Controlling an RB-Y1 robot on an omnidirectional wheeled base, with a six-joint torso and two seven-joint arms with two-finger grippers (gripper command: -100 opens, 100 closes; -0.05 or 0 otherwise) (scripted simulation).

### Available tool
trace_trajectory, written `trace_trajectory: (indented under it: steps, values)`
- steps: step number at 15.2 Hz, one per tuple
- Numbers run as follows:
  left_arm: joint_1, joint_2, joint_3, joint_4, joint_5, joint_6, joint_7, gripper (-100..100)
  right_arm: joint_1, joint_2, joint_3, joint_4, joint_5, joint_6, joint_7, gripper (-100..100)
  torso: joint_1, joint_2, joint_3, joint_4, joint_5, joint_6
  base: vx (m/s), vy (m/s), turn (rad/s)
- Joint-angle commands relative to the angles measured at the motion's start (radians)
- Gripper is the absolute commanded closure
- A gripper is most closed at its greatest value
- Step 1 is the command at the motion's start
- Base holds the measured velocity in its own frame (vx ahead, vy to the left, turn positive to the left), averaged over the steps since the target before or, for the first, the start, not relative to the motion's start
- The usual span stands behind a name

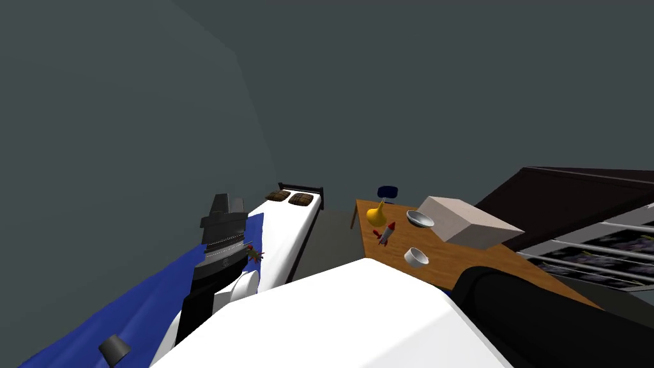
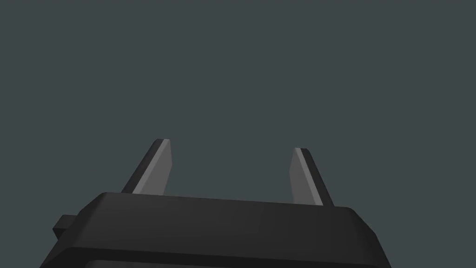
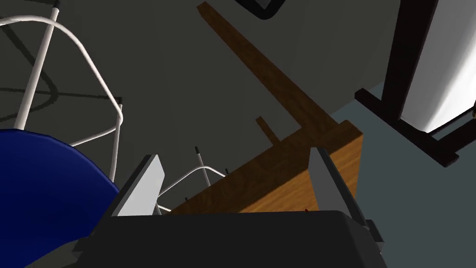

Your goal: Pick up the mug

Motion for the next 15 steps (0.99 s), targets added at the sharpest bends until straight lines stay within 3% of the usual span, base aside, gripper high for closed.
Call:
trace_trajectory:
  steps: [1,3,5,6,8,9,13,15]
  values:
    - [0.000,0.000,0.000,0.000,0.000,0.000,0.000,0,0.011,-0.050,0.016,0.050,-0.020,0.010,0.011,-100,0.000,0.000,0.000,0.000,0.000,0.000,0.144,0.012,0.178]
    - [0.000,0.000,0.000,0.000,0.000,0.000,0.000,0,0.018,-0.091,0.027,0.096,-0.035,0.018,0.018,-100,-0.001,-0.003,-0.002,-0.001,0.000,0.000,0.158,0.015,0.185]
    - [0.000,0.000,0.000,0.000,0.000,0.000,0.000,0,0.018,-0.096,0.027,0.110,-0.035,0.018,0.018,-100,-0.001,-0.005,-0.003,-0.001,0.000,0.000,0.141,0.011,0.092]
    - [0.000,0.000,0.000,0.000,0.000,0.000,0.000,0,0.023,-0.134,0.037,0.142,-0.049,0.026,0.025,-100,0.000,-0.004,-0.002,-0.001,0.000,0.000,0.139,0.013,0.102]
    - [0.000,0.000,0.000,0.000,0.000,0.000,0.000,0,0.023,-0.134,0.037,0.150,-0.049,0.026,0.025,-100,-0.001,-0.004,-0.002,-0.001,0.000,0.000,0.122,0.002,0.075]
    - [0.000,0.000,0.000,0.000,0.000,0.000,0.000,0,0.026,-0.169,0.046,0.187,-0.063,0.033,0.032,-100,0.000,-0.002,-0.002,-0.001,0.000,0.000,0.109,0.020,0.108]
    - [0.000,0.000,0.000,0.000,0.000,0.000,0.000,0,0.024,-0.252,0.070,0.280,-0.101,0.049,0.050,-100,-0.001,-0.008,-0.005,-0.002,0.000,-0.001,0.212,-0.003,0.181]
    - [0.000,0.000,0.000,0.000,0.000,0.000,0.000,0,0.020,-0.269,0.078,0.302,-0.112,0.053,0.055,-100,-0.002,-0.010,-0.006,-0.002,0.000,-0.001,0.184,-0.016,0.141]
